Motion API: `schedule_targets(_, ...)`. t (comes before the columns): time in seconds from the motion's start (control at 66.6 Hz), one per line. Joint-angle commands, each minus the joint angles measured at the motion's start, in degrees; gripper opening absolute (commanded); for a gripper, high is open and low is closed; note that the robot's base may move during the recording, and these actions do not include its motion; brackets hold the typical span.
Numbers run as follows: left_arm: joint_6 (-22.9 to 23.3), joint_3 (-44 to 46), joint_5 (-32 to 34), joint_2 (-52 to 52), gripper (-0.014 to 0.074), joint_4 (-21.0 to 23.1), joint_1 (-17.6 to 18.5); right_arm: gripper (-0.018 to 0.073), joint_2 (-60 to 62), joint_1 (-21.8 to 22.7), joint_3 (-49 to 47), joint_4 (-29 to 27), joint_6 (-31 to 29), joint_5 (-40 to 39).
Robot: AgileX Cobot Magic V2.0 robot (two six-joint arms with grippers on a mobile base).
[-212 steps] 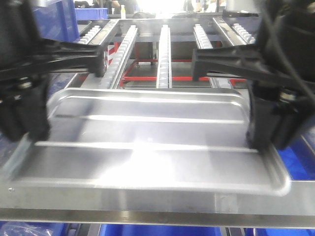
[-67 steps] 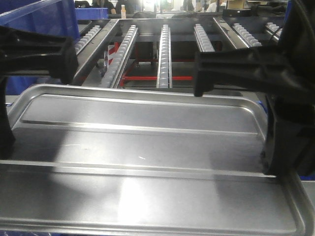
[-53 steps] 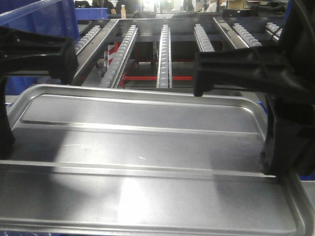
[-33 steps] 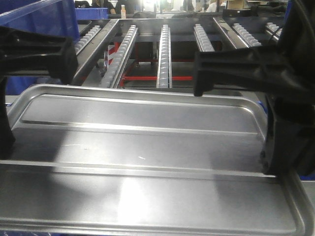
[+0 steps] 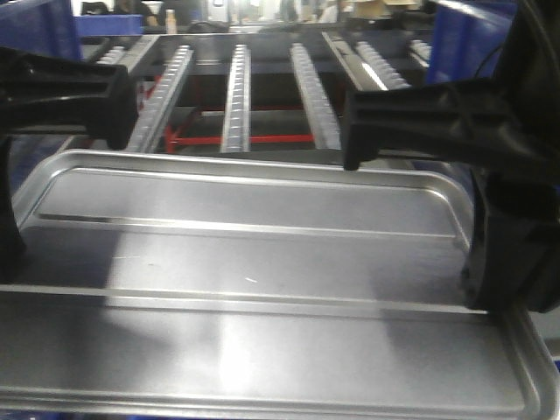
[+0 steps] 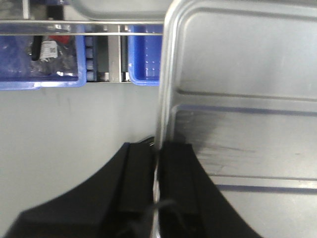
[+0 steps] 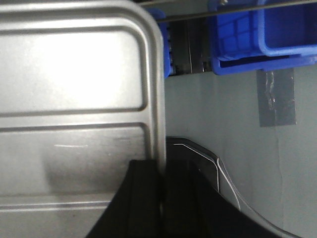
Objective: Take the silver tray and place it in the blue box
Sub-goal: 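Hold the tray in both grippers while the base drives away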
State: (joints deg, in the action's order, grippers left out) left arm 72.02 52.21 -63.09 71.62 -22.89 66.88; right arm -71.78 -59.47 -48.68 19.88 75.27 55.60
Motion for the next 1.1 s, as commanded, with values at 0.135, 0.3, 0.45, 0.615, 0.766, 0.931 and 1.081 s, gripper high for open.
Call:
schedule_targets(0.135, 0.64, 1.64, 1.7, -1.41, -0.0009, -1.19, 0.74, 0.0069, 1.77, -0.15, -1.77, 1.85, -0.04, -2.64)
schedule_targets(0.3, 0.64, 1.64, 1.7, -1.41, -0.0009, -1.19, 0.74, 0.0069, 1.77, -0.15, -1.77, 1.85, -0.04, -2.64)
schedule_targets(0.45, 0.64, 1.64, 1.7, -1.41, -0.0009, -1.19, 0.74, 0.0069, 1.77, -0.15, -1.77, 1.85, -0.04, -2.58)
schedule_targets(0.615, 0.64, 1.64, 1.7, -1.41, -0.0009, -1.19, 0.74, 0.0069, 1.77, -0.15, -1.77, 1.85, -0.04, -2.58)
schedule_targets(0.766, 0.64, 1.64, 1.7, -1.41, -0.0009, -1.19, 0.74, 0.0069, 1.77, -0.15, -1.77, 1.85, -0.04, -2.58)
schedule_targets(0.931, 0.64, 1.64, 1.7, -1.41, -0.0009, -1.19, 0.74, 0.0069, 1.77, -0.15, -1.77, 1.85, -0.04, -2.58)
schedule_targets(1.081, 0.64, 1.64, 1.7, -1.41, -0.0009, -1.19, 0.74, 0.0069, 1.77, -0.15, -1.77, 1.85, -0.04, -2.58)
